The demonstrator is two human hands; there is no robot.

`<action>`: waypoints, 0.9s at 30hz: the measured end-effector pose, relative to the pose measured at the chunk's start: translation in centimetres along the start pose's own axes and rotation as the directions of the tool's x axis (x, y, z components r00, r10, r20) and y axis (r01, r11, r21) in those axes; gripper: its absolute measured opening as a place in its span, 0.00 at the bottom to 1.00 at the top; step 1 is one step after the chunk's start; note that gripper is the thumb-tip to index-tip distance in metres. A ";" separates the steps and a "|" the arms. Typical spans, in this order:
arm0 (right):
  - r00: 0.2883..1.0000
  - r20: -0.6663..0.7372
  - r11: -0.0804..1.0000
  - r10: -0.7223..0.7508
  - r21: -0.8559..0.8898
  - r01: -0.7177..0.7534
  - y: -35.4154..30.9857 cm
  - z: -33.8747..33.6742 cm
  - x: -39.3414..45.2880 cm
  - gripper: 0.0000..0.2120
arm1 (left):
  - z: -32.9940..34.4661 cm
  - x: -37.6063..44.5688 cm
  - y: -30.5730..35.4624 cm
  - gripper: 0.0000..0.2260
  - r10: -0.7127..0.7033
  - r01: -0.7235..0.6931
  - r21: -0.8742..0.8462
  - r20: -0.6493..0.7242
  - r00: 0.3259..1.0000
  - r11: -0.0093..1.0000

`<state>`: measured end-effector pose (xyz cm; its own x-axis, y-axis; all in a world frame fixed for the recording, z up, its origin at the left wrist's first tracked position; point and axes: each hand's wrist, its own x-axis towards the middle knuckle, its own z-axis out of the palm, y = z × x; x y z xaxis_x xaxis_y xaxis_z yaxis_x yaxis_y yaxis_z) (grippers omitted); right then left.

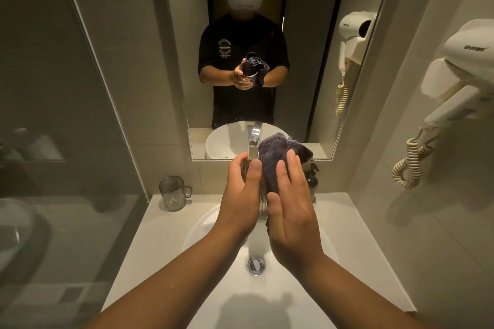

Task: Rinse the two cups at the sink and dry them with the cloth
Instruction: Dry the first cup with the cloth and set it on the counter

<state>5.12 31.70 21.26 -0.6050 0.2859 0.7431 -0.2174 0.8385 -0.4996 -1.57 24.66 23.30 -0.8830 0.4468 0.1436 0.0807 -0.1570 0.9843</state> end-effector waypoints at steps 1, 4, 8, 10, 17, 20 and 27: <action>0.999 0.005 0.998 0.035 0.057 -0.035 -0.2 -0.1 0.0 0.24 | 0.0 0.0 0.0 0.29 0.013 -0.013 -0.019 -0.019 1.000 1.000; 0.953 0.124 0.857 0.276 0.417 -0.302 -0.4 -1.0 0.9 0.23 | -0.4 0.1 0.0 0.20 -0.031 0.026 -0.150 -0.027 0.999 0.988; 0.874 0.256 0.595 0.412 0.651 -0.471 0.3 -1.6 2.2 0.23 | -1.0 0.3 0.4 0.28 -0.128 0.144 -0.297 0.072 0.989 0.944; 0.899 0.213 0.697 0.383 0.572 -0.433 0.4 -1.6 2.2 0.24 | -1.0 0.5 0.7 0.29 -0.119 0.128 -0.232 0.052 0.992 0.964; 0.999 -0.037 0.999 0.034 0.042 -0.032 0.0 -1.0 0.9 0.25 | 0.0 -0.2 0.8 0.25 -0.044 0.044 -0.085 0.005 0.999 0.995; 0.993 -0.044 0.993 -0.105 -0.053 0.103 0.0 -0.5 0.3 0.23 | 0.1 0.0 0.7 0.34 -0.084 0.086 -0.169 0.017 0.996 0.982; 0.869 0.299 0.669 0.393 0.555 -0.494 0.8 -1.3 2.1 0.24 | -1.5 0.8 0.4 0.36 -0.352 0.369 -0.241 0.113 0.929 0.898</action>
<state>4.66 33.55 22.94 -0.8405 0.4397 0.3166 -0.2723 0.1623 -0.9484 -2.90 23.66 23.65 -0.7965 0.5702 -0.2012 -0.3651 -0.1882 0.9118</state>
